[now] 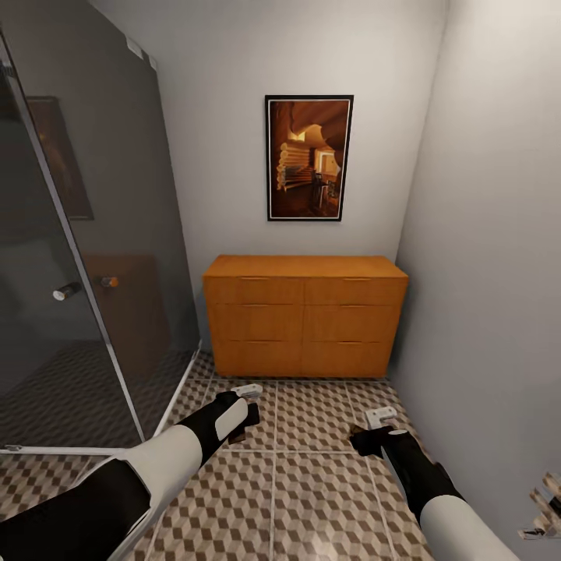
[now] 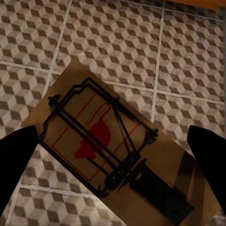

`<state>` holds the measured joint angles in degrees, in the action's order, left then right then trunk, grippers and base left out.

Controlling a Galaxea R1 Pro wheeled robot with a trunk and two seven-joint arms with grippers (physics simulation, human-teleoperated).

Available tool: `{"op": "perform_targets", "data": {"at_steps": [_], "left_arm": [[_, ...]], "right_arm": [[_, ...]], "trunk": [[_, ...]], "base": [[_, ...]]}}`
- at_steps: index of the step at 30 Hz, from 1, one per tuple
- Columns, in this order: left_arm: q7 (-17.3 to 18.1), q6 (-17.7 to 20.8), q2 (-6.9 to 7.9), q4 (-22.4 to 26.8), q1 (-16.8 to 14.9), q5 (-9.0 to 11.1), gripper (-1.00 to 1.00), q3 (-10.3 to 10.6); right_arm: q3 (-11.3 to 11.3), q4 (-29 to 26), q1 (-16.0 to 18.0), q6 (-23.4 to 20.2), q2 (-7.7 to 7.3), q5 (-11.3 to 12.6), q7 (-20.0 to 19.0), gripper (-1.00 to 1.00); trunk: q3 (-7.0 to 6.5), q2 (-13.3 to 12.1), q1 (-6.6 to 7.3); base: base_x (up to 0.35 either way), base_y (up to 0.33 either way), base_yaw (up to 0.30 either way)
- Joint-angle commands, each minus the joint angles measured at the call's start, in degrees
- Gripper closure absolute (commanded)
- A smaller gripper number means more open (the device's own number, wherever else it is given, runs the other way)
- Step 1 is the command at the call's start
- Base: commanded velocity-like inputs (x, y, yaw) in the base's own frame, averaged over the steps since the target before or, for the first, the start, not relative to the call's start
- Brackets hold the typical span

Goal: Take the four mousetraps from the cabinet in the bathroom and place them on the bathroom floor. Make sure all four end up on the same floor surface, and ensure that at least two of them are either under or directly next to the same bathroom sink.

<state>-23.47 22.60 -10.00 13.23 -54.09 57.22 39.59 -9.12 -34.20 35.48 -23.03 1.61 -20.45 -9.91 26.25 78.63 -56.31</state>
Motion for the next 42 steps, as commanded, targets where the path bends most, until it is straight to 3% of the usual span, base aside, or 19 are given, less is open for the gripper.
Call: {"op": "perform_targets", "data": {"at_steps": [1,15,29,33,36,42], "left_arm": [[-0.3,0.3,0.00,0.1,0.0,0.1,1.00,0.2],[-0.3,0.3,0.00,-0.1,0.0,0.1,1.00,0.2],[-0.3,0.2,0.00,-0.6,0.0,0.5,1.00,0.1],[-0.4,0.1,0.05,-0.7,0.0,0.6,1.00,0.1],[-0.3,-1.5,0.06,-0.7,0.0,0.2,1.00,0.2],[-0.2,-8.9,0.01,-1.5,0.0,0.2,1.00,0.1]], "right_arm": [[-0.4,-0.1,0.0,-0.2,0.08,-0.6,-0.5,1.00],[-0.4,-0.1,0.0,-0.3,0.56,-0.7,-0.4,1.00],[-0.4,-0.1,0.0,-2.0,0.73,-0.4,0.0,1.00],[-0.4,-0.1,0.0,-2.3,1.54,-0.5,0.8,1.00],[-0.4,-0.1,0.0,-2.4,1.92,-0.5,1.2,1.00],[-0.4,-0.1,0.0,-2.4,2.07,-0.5,1.4,1.00]], "trunk": [[0.06,0.0,0.00],[-0.08,0.0,0.00],[-0.08,0.0,0.00],[-0.08,0.0,0.00],[-0.08,0.0,0.00],[-0.08,0.0,0.00]], "base": [[-0.006,0.000,0.054],[-0.001,0.000,0.256],[0.000,0.000,0.121],[0.000,0.000,0.286],[0.000,0.000,0.298],[0.000,0.000,0.300]]}}
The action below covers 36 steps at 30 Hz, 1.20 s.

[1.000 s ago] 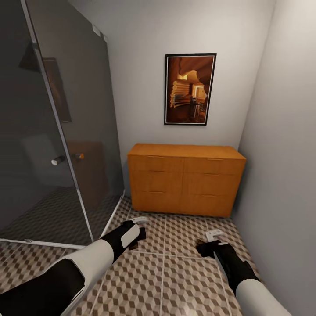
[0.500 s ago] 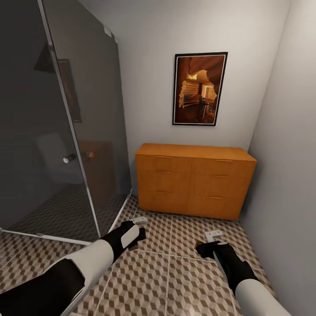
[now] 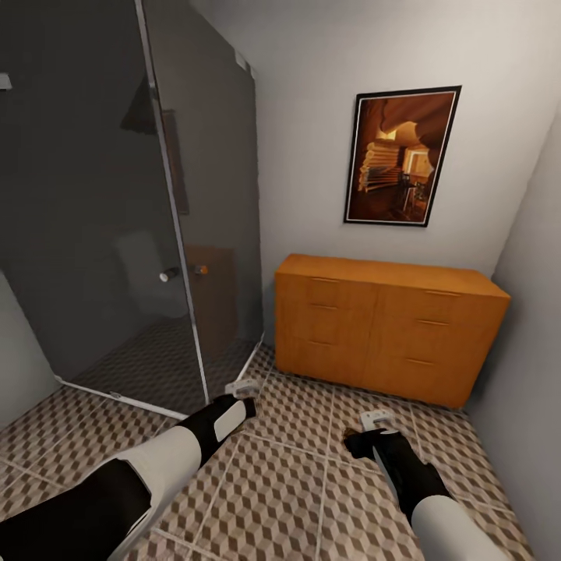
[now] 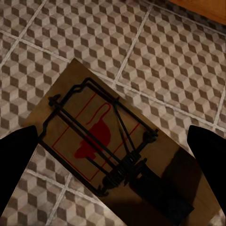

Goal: Take the four mousetraps from the cabinet in the bathroom and place them on the bathroom floor. Make sure all four end up on the same floor surface, and ensure that at least two of them are either under or directly next to the same bathroom sink.

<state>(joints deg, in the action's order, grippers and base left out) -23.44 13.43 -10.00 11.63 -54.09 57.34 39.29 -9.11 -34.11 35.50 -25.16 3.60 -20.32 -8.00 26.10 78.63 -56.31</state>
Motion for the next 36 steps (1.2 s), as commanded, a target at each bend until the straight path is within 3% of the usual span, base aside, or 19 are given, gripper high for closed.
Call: {"op": "perform_targets", "data": {"at_steps": [1,21,36], "left_arm": [[-0.2,-0.3,0.00,-0.1,-0.1,0.1,1.00,0.5],[-0.3,-2.0,0.01,-4.0,-0.1,-0.1,1.00,0.4],[-0.4,-2.0,0.00,-4.1,-0.1,-0.1,1.00,0.5]], "right_arm": [[-0.4,-0.1,0.0,-0.2,0.08,-0.6,-0.4,1.00],[-0.4,-0.1,0.0,-0.8,0.53,-0.8,1.1,1.00],[-0.4,-0.2,0.0,-0.8,0.53,-0.8,1.1,1.00]], "trunk": [[0.07,0.0,0.00],[0.07,0.0,0.00],[0.07,0.0,0.00]], "base": [[0.000,0.000,0.300],[0.000,0.000,0.300],[0.000,0.000,0.300]]}}
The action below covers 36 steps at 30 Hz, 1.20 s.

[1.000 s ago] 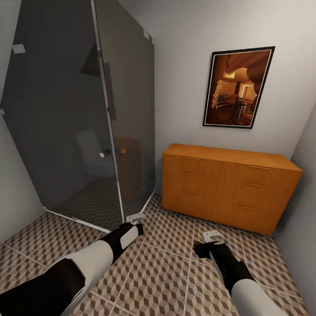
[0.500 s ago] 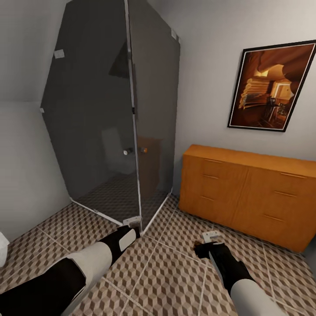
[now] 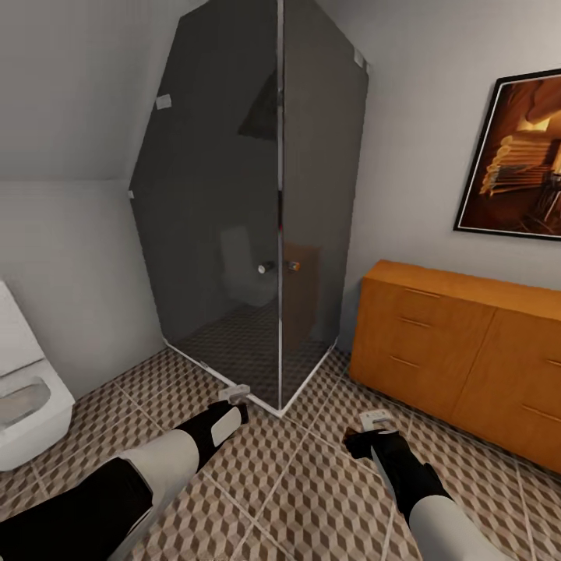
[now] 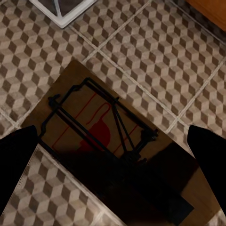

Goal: Take the four mousetraps from the cabinet in the bathroom and place them on the bathroom floor. Make sure all four end up on the same floor surface, and ensure that at least two of them are either under or directly next to the same bathroom sink.

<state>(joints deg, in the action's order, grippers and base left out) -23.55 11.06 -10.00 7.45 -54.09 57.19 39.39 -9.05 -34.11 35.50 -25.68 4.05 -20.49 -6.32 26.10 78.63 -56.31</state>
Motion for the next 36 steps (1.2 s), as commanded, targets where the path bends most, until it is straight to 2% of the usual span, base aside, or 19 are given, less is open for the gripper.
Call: {"op": "perform_targets", "data": {"at_steps": [1,36], "left_arm": [[-0.3,0.4,0.00,0.1,0.0,0.0,1.00,0.4],[-0.3,0.4,0.00,0.2,-0.1,0.2,1.00,0.4]], "right_arm": [[-0.4,-0.1,0.0,-0.2,0.08,-0.6,-0.5,1.00],[-0.4,-0.1,0.0,-0.2,0.08,-0.6,-0.5,1.00]], "trunk": [[0.07,0.0,0.00],[0.07,0.0,0.00]], "base": [[0.000,0.000,0.300],[0.000,0.000,0.300]]}}
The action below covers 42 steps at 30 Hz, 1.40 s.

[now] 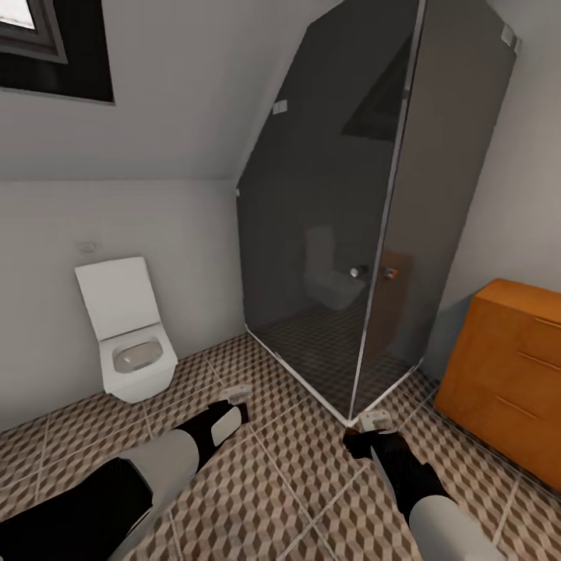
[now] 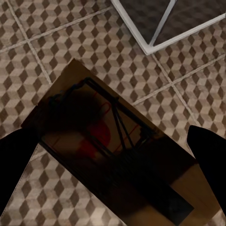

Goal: Take the four mousetraps from the cabinet in the bathroom and place them on the bathroom floor. Make sure all four end up on the same floor surface, and ensure that at least two of them are either under or directly next to the same bathroom sink.

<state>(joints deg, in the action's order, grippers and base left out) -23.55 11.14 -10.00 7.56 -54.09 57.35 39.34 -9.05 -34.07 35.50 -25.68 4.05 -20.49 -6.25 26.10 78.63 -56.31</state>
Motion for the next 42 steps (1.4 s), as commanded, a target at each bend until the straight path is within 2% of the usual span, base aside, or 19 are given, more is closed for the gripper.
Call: {"op": "perform_targets", "data": {"at_steps": [1,21,42], "left_arm": [[-0.3,0.4,0.00,0.1,0.0,0.0,1.00,0.4],[-0.4,0.3,0.00,0.1,0.0,0.1,1.00,0.4],[-0.4,0.4,0.00,0.2,0.0,0.0,1.00,0.4]], "right_arm": [[-0.4,-0.2,0.0,-0.2,0.08,-0.6,-0.5,1.00],[-0.4,-0.1,0.0,-0.2,0.08,-0.7,-0.6,1.00],[-0.4,-0.2,0.0,-0.2,0.05,-0.6,-0.6,1.00]], "trunk": [[0.07,0.0,0.00],[0.07,0.0,0.00],[0.07,0.0,0.00]], "base": [[0.000,0.000,0.300],[0.010,0.000,0.300],[0.300,0.000,0.300]]}}
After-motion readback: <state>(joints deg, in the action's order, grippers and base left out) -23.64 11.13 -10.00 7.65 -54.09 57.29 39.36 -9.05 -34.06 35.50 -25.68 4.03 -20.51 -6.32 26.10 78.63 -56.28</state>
